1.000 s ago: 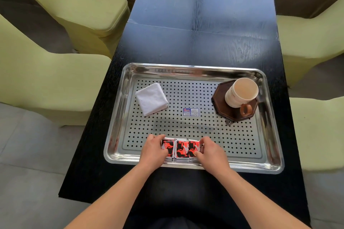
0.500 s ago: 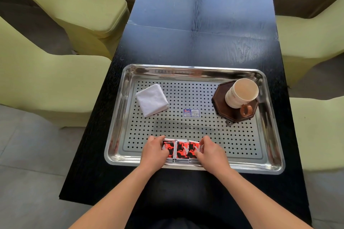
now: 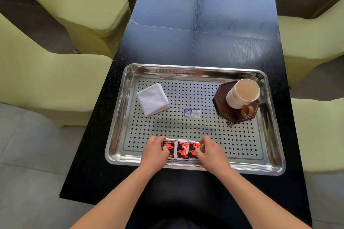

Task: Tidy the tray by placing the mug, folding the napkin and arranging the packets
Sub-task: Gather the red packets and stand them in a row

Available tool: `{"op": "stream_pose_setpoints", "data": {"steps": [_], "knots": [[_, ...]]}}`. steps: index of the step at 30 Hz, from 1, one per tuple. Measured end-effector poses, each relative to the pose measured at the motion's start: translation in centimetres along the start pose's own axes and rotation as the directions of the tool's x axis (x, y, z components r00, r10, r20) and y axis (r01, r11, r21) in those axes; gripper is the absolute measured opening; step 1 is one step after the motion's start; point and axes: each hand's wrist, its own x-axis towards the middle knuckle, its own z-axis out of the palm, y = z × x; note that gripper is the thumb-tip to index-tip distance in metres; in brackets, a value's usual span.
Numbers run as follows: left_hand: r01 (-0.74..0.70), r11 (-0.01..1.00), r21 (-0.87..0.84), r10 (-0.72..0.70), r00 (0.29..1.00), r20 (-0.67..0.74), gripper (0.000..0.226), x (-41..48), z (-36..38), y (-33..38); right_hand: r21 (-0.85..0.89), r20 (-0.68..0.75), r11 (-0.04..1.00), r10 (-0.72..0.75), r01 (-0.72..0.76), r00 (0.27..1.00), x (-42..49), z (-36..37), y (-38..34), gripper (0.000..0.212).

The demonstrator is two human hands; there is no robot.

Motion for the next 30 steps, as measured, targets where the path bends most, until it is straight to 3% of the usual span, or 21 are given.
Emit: {"op": "stream_pose_setpoints", "data": {"steps": [18, 30], "knots": [[-0.056, 0.997, 0.052, 0.056, 0.998, 0.004, 0.050, -0.7, -0.1, -0.1, -0.015, -0.028, 0.998, -0.063, 0.062, 0.998, 0.7, 0.5, 0.3, 0.030], [-0.066, 0.995, 0.080, 0.065, 0.998, 0.014, 0.048, -0.7, -0.1, -0.2, -0.036, -0.017, 0.996, -0.081, 0.081, 0.997, 1.6, 0.2, 0.3, 0.021]]}}
